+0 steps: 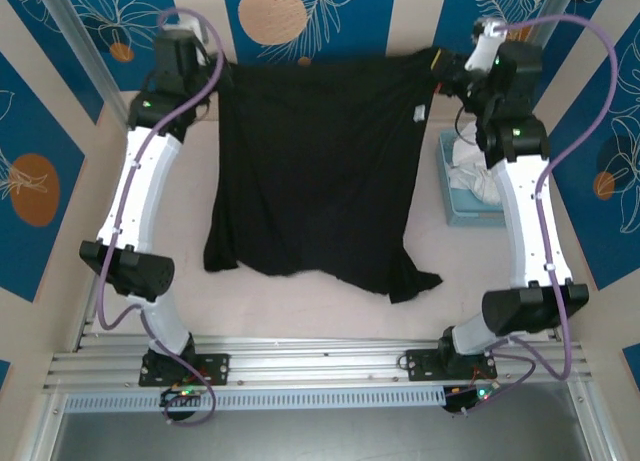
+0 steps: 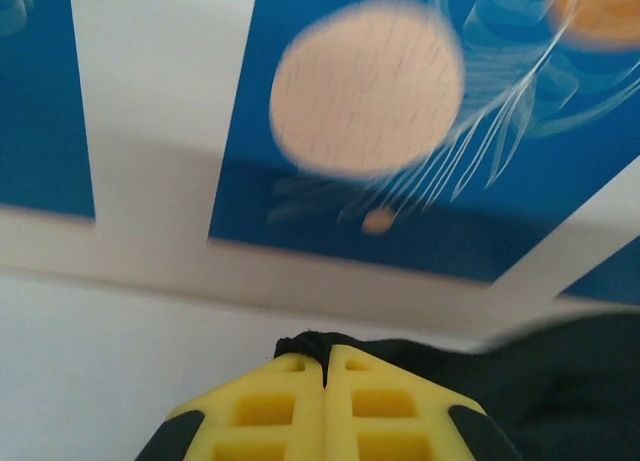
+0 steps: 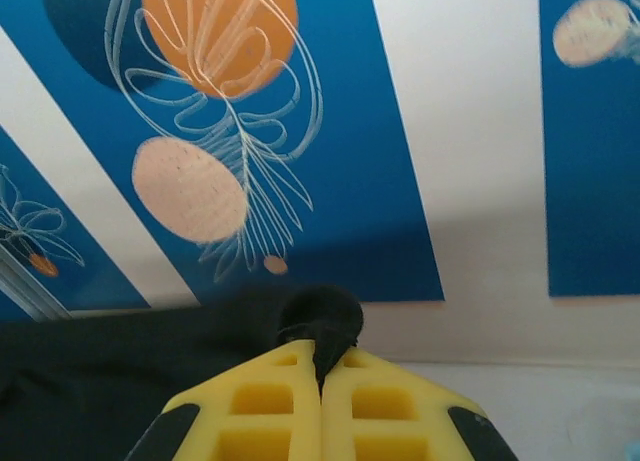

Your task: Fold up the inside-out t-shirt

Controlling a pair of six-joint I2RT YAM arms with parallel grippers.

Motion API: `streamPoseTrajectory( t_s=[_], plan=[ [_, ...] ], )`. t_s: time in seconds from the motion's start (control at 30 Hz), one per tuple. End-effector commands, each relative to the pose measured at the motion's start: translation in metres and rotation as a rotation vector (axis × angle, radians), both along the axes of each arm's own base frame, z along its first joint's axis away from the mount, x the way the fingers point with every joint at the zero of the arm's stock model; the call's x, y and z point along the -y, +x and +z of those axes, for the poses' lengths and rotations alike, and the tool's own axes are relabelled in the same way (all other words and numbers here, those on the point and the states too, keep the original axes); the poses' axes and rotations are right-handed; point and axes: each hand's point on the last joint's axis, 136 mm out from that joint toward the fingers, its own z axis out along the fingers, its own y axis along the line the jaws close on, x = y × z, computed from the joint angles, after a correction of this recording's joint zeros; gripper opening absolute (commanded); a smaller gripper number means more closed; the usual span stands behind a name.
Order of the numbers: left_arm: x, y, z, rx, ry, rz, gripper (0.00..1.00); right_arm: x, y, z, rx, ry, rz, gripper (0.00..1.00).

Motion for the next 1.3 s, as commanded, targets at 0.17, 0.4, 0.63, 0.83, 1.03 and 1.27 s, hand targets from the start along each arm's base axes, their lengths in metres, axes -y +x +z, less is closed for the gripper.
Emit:
streamPoseTrajectory(
  t_s=[0.17,0.4,0.63,0.83,1.03,1.27],
  plan=[
    [-0.018,-0.162,0.163,0.422,-0.065,-0.135,0.0,-0.026,-0.125,0.149,0.367,0.038,0.195,0.0],
    [-0.006,-0.191,-0.013,0.115,-0.094,-0.228,0.0,-0.036,-0.135,0.025,0.067,0.073,0.226,0.0],
    [0.038,-0.213,-0.282,-0.455,-0.141,-0.325,0.0,-0.048,-0.131,-0.175,-0.381,0.113,0.254,0.0],
    [0.054,-0.194,-0.331,-0.517,0.291,-0.272,0.43,-0.066,-0.138,-0.237,-0.52,0.078,0.382,0.0],
    [0.186,-0.187,-0.322,-0.302,0.448,-0.686,0.65,-0.05,-0.143,-0.268,-0.628,0.061,0.305,0.0],
    [0.276,-0.208,-0.369,-0.338,0.534,-1.027,0.63,-0.023,-0.136,-0.27,-0.659,0.11,0.212,0.0]
  ],
)
